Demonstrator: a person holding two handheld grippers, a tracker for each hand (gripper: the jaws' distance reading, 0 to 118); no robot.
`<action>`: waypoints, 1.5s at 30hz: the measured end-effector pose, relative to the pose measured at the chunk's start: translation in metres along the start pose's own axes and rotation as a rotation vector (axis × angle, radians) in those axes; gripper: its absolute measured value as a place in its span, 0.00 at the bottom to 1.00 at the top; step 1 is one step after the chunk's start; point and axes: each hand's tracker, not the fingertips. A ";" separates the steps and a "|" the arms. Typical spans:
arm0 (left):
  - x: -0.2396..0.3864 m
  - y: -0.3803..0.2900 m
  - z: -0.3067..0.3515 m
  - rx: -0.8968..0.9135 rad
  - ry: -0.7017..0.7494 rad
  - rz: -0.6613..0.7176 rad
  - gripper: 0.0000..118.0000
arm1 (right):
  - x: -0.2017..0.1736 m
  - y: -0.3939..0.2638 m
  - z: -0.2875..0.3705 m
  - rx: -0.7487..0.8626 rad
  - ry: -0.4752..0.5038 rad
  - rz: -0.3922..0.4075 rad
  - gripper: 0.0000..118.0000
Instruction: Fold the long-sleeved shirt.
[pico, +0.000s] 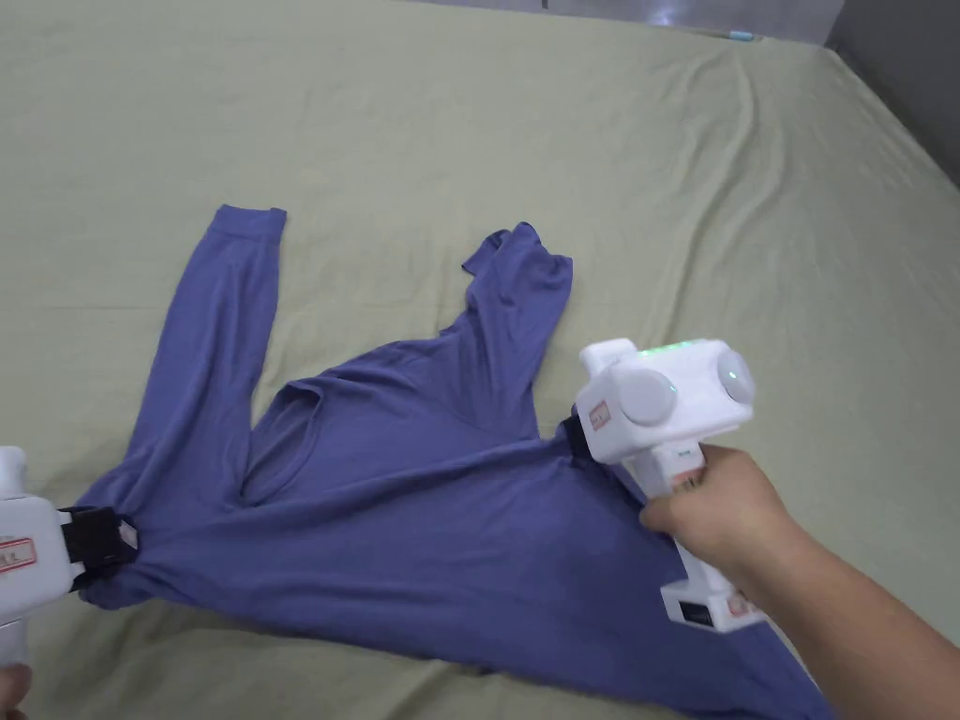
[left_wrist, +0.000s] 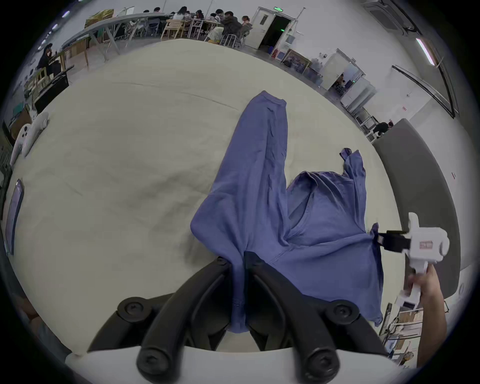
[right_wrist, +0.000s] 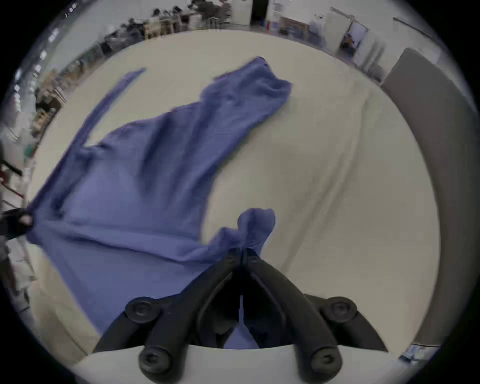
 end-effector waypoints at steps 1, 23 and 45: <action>0.003 0.000 0.002 0.005 0.004 -0.005 0.05 | 0.001 -0.008 0.013 0.026 -0.013 -0.038 0.02; 0.206 0.261 0.214 0.578 -0.301 -0.148 0.05 | 0.093 0.129 0.462 0.783 -0.146 -0.193 0.02; 0.315 0.512 0.315 0.788 -0.132 -0.269 0.05 | 0.128 0.403 0.549 0.844 -0.214 -0.293 0.02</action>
